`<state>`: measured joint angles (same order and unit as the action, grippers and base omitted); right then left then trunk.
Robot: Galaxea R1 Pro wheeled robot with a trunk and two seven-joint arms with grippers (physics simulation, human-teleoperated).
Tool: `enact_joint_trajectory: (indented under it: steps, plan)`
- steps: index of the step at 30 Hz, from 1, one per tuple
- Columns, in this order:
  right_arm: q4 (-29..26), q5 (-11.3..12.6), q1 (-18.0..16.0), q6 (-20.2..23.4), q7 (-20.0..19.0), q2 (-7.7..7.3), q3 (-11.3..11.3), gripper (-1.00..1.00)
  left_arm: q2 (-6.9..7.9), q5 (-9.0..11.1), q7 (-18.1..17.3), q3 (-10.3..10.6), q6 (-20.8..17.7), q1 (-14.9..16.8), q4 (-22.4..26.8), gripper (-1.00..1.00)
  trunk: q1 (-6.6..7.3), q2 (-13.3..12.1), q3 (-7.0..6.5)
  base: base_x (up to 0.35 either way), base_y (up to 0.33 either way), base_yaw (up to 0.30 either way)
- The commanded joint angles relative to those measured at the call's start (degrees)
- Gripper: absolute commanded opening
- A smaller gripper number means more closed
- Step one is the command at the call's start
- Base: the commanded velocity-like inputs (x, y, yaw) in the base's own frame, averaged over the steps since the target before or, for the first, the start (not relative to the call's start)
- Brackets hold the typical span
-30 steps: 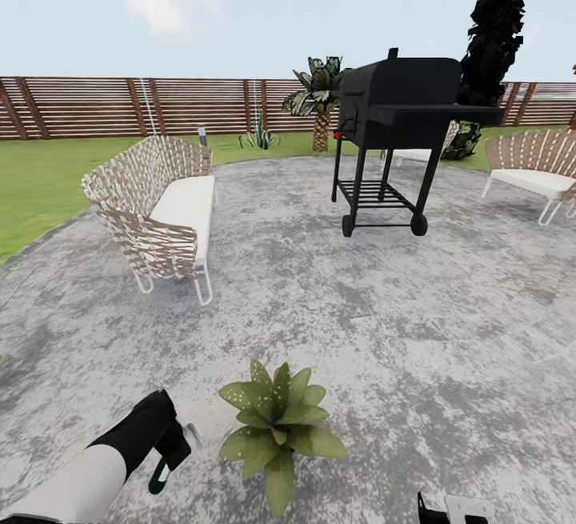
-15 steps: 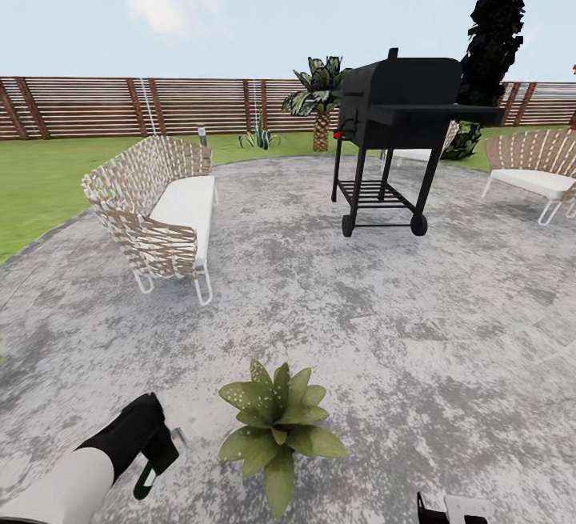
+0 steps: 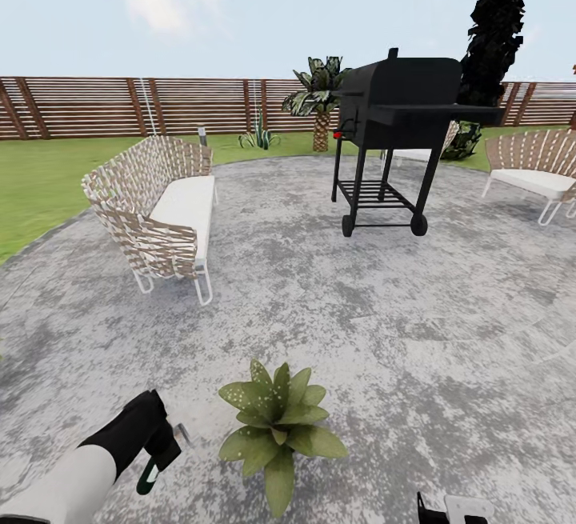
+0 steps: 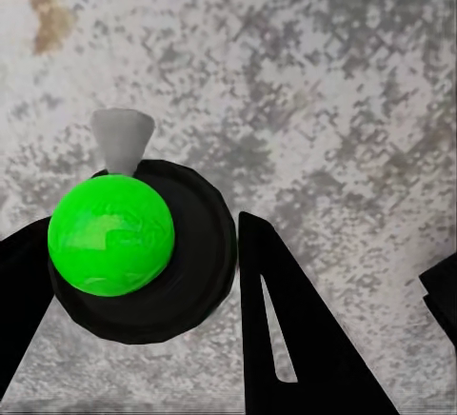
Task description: Pick up the pesticide atomizer in the garden and spray insectifuge to fully cover both potted plants in the garden.
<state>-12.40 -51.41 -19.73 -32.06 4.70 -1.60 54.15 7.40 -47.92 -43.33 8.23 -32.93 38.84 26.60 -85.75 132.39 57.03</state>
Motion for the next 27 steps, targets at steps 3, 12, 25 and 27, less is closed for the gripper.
enact_joint_trajectory:
  steps: [3,12,25,27]
  plan:
    - [0.1,-0.6,0.0,-0.2,0.4,-0.02,0.3,1.0,-0.06,-0.3,-0.4,0.4,0.0,-0.1,0.1,-1.0,0.01,0.0,0.05,0.0,0.0,0.0]
    - [0.1,-0.6,-0.1,-0.2,0.4,-0.02,0.3,1.0,-2.49,-0.4,-0.3,0.4,-0.1,-0.3,-0.3,-1.0,0.01,0.0,0.05,0.0,0.0,0.0]
    - [0.1,-0.6,-0.1,-0.2,0.4,0.1,0.3,1.0,-0.42,-0.4,-0.5,0.7,0.7,-0.5,-5.9,-1.0,0.01,0.0,0.05,0.0,0.0,0.0]
    - [0.1,-0.6,-0.1,-0.2,0.4,0.11,0.3,1.0,-0.8,-0.3,-0.2,2.6,0.7,-0.5,-5.8,-1.0,0.01,0.0,0.05,0.0,0.0,0.0]
